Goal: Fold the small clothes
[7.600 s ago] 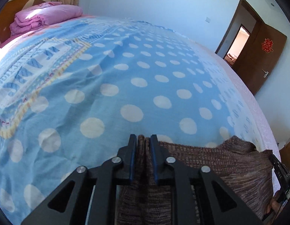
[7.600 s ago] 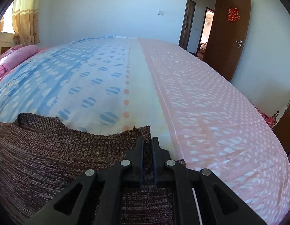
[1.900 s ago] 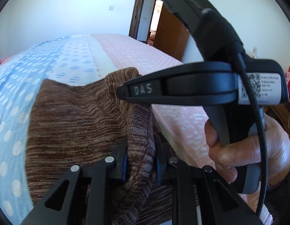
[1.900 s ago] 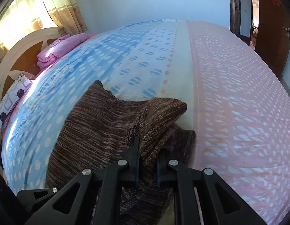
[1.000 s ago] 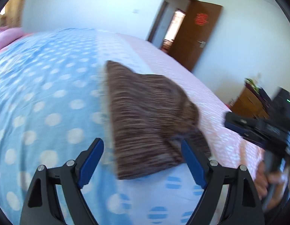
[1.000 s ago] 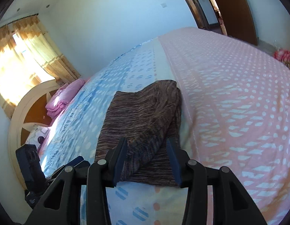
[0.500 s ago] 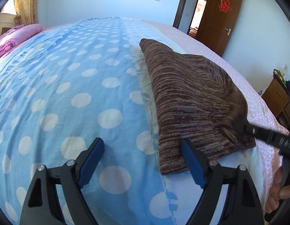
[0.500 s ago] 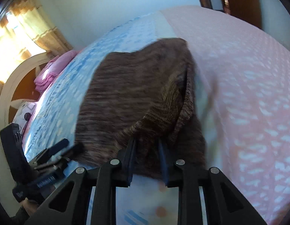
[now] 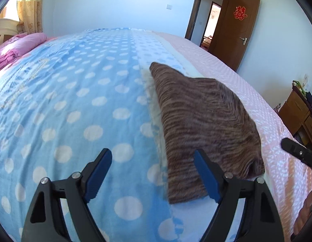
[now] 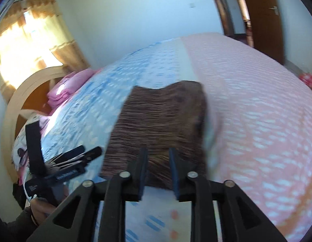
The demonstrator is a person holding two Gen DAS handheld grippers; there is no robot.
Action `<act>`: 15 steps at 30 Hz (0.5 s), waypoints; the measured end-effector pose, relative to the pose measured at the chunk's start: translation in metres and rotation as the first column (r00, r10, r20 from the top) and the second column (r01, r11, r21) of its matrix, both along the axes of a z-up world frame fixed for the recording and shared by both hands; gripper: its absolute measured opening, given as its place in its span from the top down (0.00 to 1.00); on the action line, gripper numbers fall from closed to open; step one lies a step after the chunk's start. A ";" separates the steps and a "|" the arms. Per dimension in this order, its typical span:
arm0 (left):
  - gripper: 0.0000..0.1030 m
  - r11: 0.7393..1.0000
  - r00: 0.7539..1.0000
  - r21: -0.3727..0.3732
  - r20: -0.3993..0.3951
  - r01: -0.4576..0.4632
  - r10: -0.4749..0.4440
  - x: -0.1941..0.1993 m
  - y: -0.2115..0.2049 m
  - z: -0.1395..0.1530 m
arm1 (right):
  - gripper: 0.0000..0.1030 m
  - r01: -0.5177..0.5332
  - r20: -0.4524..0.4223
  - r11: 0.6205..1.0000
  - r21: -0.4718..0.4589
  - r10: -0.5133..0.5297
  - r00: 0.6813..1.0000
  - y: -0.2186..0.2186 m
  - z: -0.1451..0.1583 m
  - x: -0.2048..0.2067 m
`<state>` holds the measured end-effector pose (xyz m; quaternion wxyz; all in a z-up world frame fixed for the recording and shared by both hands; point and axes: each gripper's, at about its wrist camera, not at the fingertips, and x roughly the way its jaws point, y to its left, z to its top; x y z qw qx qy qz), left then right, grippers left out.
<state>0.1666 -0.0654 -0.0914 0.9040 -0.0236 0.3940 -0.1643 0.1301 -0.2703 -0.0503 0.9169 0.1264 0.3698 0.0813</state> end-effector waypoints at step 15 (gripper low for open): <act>0.12 0.999 0.999 0.033 -0.030 -0.016 0.017 0.006 -0.006 -0.034 | 0.76 0.122 -0.131 0.976 0.181 -0.099 0.987 -0.039 -0.055 -0.011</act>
